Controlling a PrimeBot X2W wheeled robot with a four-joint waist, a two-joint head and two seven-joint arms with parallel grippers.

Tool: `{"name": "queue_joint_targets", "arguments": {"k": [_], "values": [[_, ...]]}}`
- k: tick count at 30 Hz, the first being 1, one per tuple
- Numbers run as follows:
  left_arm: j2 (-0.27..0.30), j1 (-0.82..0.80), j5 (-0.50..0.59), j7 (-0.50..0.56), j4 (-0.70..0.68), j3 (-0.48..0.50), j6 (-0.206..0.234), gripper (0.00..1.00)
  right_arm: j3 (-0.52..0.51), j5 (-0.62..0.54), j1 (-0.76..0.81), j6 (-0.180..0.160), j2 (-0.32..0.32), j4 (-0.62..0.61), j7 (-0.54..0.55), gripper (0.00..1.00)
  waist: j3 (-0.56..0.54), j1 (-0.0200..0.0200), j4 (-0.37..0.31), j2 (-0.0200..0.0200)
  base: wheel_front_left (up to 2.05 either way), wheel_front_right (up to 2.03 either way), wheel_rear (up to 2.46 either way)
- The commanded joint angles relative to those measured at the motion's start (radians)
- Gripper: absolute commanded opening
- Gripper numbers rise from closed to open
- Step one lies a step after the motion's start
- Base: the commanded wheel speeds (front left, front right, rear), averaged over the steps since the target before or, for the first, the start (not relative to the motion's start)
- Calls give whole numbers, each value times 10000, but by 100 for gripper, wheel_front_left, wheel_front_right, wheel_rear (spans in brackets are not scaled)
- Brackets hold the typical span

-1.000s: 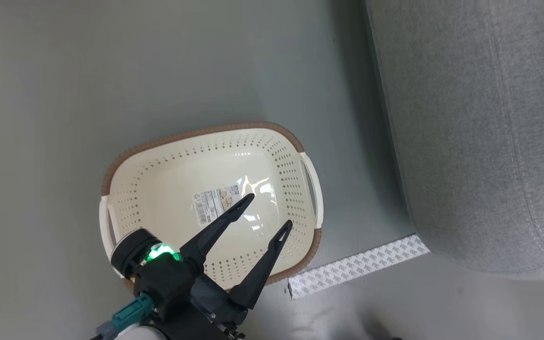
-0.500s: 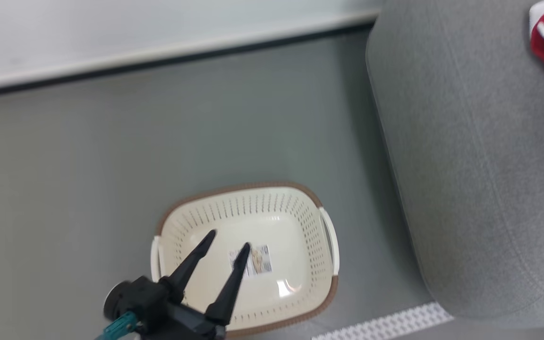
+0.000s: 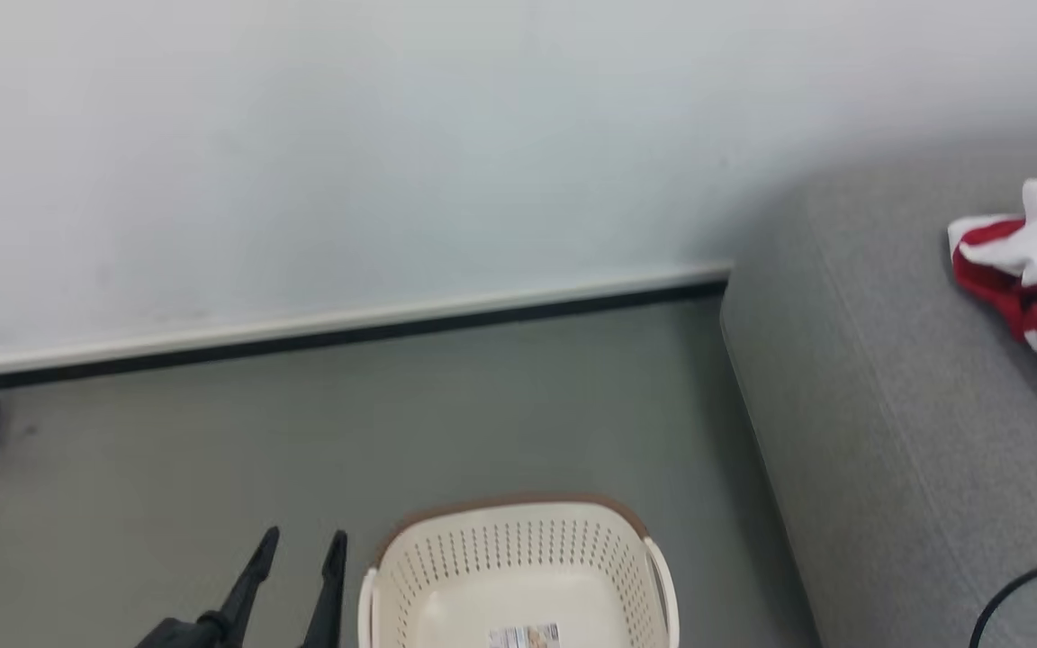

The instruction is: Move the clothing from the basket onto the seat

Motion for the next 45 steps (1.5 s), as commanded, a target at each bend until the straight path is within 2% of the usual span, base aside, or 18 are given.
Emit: {"name": "queue_joint_targets", "arguments": {"k": [1, 2, 9, 16, 24, 29, 39, 45], "values": [[-22, 235, 84, -40, 107, 145, 80, 100, 36, 36, 299, 0, 109, -153, -33, 100, -1167, 4, 717, 3, 0, 0, 0], [-83, 351, 113, -41, 149, 253, -14, 100, 114, 6, 516, 0, 168, -399, -10, 100, -1252, 4, 758, 3, 0, 0, 0], [-431, 888, 457, -41, 281, 1429, 35, 100, 801, -565, 1702, 0, 683, -2222, 15, 100, -1759, 4, 830, 3, 0, 0, 0], [-869, 1415, 911, -42, 134, 2292, -211, 100, 1087, -1072, 3093, 0, 1696, -3383, -503, 100, -1920, 4, 815, 3, 0, 0, 0], [-1292, 1903, 1513, -42, 63, 3282, -748, 100, 906, -1612, 3997, 0, 3198, -3467, -1823, 100, -1948, 4, 705, 3, 0, 0, 0], [-1373, 2099, 1975, -42, 227, 3639, -1119, 100, 1077, -1904, 4313, 0, 3825, -3221, -2203, 100, -1926, 4, 643, 3, 0, 0, 0], [-1860, 2379, 2568, -43, 319, 4245, -1663, 100, 1614, -2043, 4705, 0, 4090, -2841, -2390, 100, -1869, 4, 692, 3, 0, 0, 0], [-2181, 2546, 2821, -43, 318, 4409, -1864, 100, 1358, -1703, 4982, 0, 4089, -2915, -2549, 100, -1899, 4, 777, 3, 0, 0, 0]]}}
